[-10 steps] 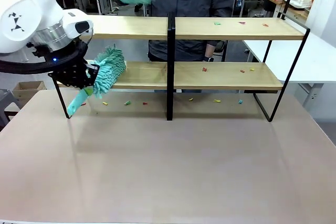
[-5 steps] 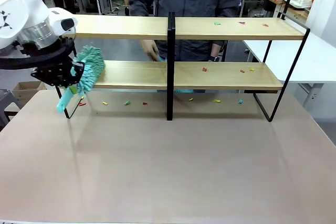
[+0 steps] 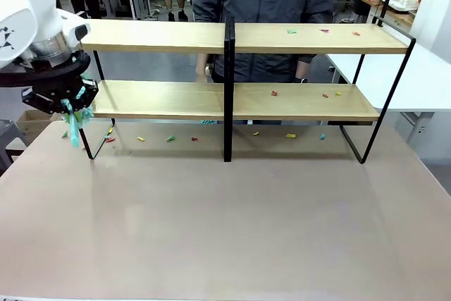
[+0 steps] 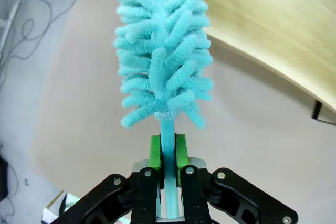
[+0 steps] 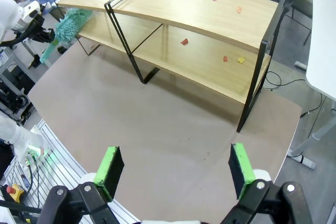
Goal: Clean the shelves.
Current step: Clean a randomly selected level of the Shelf with the Duster.
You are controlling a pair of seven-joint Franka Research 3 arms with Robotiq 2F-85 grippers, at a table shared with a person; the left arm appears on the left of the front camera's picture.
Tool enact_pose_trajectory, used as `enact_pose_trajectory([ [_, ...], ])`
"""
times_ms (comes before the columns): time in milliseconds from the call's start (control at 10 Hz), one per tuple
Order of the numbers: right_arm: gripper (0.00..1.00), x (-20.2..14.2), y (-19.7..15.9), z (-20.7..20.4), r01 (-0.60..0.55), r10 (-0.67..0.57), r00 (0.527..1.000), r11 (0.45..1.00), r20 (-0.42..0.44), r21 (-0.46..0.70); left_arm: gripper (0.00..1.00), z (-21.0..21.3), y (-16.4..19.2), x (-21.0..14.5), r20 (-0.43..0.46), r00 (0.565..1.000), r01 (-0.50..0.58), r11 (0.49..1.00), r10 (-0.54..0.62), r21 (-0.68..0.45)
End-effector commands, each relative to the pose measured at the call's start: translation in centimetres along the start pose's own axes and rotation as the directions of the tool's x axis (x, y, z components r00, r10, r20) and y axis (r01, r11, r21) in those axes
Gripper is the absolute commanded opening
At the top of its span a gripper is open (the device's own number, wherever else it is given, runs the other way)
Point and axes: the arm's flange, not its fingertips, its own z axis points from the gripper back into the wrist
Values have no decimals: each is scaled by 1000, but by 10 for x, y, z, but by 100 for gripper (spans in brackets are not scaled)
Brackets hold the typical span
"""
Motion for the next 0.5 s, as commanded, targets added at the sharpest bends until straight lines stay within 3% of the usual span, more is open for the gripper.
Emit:
enact_pose_trajectory([
  [0, 100, -1, 1, 0, -2, 2, 1000, 1000, 1, 10, 12, 7, -1, -10, 50, 997, 59, 997, -57, -43],
  [200, 100, -1, 1, 0, -2, 2, 1000, 1000, 1, 10, 12, 7, -1, -11, 44, 996, 85, 996, -83, -43],
  [400, 100, -1, 1, 0, -2, 2, 1000, 1000, 1, 10, 12, 14, 1, -18, 31, 976, 216, 965, -214, -150],
])
